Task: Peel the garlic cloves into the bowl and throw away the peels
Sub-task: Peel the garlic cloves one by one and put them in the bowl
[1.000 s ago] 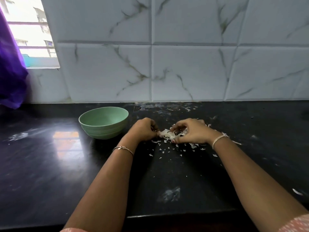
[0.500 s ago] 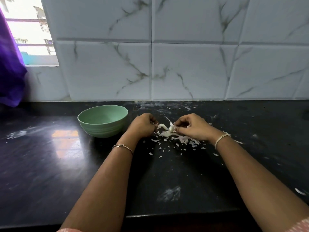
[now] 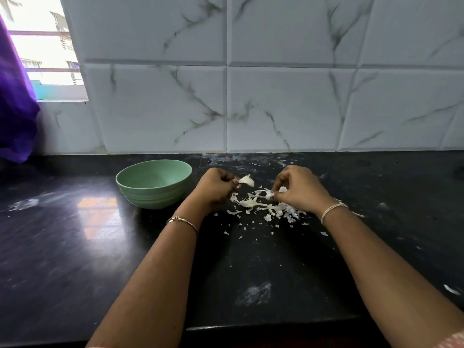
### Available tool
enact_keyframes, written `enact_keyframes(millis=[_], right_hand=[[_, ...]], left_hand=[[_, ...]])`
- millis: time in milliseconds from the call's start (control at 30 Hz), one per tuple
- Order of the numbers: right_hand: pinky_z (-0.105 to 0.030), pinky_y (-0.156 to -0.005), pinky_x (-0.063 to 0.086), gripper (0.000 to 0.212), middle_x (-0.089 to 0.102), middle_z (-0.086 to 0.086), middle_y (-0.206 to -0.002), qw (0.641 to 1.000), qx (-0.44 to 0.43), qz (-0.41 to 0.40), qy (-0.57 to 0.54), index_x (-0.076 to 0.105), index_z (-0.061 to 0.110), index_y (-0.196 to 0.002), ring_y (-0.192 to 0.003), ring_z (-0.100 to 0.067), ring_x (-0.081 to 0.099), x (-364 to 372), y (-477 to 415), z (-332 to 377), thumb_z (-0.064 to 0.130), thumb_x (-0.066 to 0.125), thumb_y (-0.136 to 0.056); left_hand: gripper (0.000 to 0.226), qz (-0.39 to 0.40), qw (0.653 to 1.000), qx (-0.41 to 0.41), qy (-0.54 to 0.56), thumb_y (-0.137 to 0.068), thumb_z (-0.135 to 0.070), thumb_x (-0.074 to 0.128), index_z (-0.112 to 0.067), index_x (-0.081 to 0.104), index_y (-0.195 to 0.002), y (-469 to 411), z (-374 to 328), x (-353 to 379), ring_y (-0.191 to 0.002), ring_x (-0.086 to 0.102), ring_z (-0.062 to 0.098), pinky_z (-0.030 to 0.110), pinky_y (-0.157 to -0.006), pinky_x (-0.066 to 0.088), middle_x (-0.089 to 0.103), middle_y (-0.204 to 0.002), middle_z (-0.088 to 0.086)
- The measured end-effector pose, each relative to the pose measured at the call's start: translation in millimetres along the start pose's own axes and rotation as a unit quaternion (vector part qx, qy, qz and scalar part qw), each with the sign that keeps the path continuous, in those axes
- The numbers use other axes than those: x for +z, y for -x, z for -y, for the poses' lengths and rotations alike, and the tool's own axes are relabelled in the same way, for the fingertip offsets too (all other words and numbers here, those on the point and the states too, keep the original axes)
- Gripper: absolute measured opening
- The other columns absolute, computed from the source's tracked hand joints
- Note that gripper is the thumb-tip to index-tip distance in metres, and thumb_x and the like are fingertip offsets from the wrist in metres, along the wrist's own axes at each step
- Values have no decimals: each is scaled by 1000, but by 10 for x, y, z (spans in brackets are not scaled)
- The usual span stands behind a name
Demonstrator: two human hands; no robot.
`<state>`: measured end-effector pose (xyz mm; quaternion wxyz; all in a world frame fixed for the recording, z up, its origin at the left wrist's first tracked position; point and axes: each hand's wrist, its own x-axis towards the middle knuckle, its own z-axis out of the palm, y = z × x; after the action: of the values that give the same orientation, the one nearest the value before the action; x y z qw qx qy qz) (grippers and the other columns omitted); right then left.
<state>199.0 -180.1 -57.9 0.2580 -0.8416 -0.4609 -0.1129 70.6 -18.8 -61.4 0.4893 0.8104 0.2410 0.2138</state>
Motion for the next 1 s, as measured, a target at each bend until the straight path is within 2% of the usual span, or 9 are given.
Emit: enact_keyframes(millis=[100,233,367,433,500,567,700,833,1000], right_hand=[[-22,-66,41,14,59,12,-77,999,-6,-23,-36,71,20,-79,-68,1,50,-20,5,17,6,73,-77],[-18,-72,41,21,56,13,-94,999,-17,14,-33,73,20,-108,-70,5,46,21,-18,-15,10,64,-92],[-20,-72,42,9,58,9,-89,999,0,-27,-17,72,19,-85,-80,-5,52,30,-27,12,19,79,-80],[-16,-68,48,15,62,5,-89,983,38,-23,-178,65,12,-91,-79,-8,59,31,-32,56,10,76,-81],[-21,-70,57,14,66,-5,-98,907,92,40,-409,61,9,-105,-83,-14,65,26,-21,141,6,63,-91],[-24,-68,59,18,67,-11,-99,855,119,77,-499,61,4,-113,-79,-15,67,54,-19,182,7,57,-95],[-20,-60,57,16,68,-14,-86,854,110,47,-506,65,-4,-104,-66,-12,67,119,-15,201,-2,64,-89],[-18,-57,54,6,67,-12,-79,868,104,0,-485,69,3,-87,-63,-13,63,119,-4,201,-2,70,-83],[-23,-63,55,6,68,-10,-77,874,102,-33,-474,71,4,-87,-65,-14,61,113,-4,203,0,72,-83]], left_hand=[[22,25,998,-15,60,-100,-12,53,-11,60,-79,52,-53,17,-57,46,11,25,-53,40,58,-65,-1],[20,50,993,-49,97,-100,-11,52,-13,61,-82,93,-109,46,-54,51,5,22,-51,46,59,-74,0],[14,56,987,-72,135,-97,-9,54,-9,63,-86,117,-148,64,-56,53,8,21,-49,49,57,-75,5],[13,59,983,-69,158,-96,-9,56,-7,63,-86,128,-160,76,-60,51,11,22,-50,50,55,-74,5],[13,55,980,-65,178,-96,-9,56,-6,63,-86,134,-166,94,-59,50,10,22,-50,50,54,-73,4],[13,46,979,-64,188,-97,-9,54,-6,62,-87,139,-177,113,-59,49,10,21,-48,49,53,-72,4],[18,42,986,-62,147,-98,-10,52,-6,60,-83,139,-165,144,-59,47,13,23,-48,47,52,-71,7],[16,48,991,-50,112,-95,-8,50,-6,60,-83,128,-170,166,-57,47,14,25,-50,45,52,-76,11],[13,39,993,-19,113,-95,-19,63,-7,62,-90,118,-135,162,-60,53,11,23,-48,50,61,-78,4]])
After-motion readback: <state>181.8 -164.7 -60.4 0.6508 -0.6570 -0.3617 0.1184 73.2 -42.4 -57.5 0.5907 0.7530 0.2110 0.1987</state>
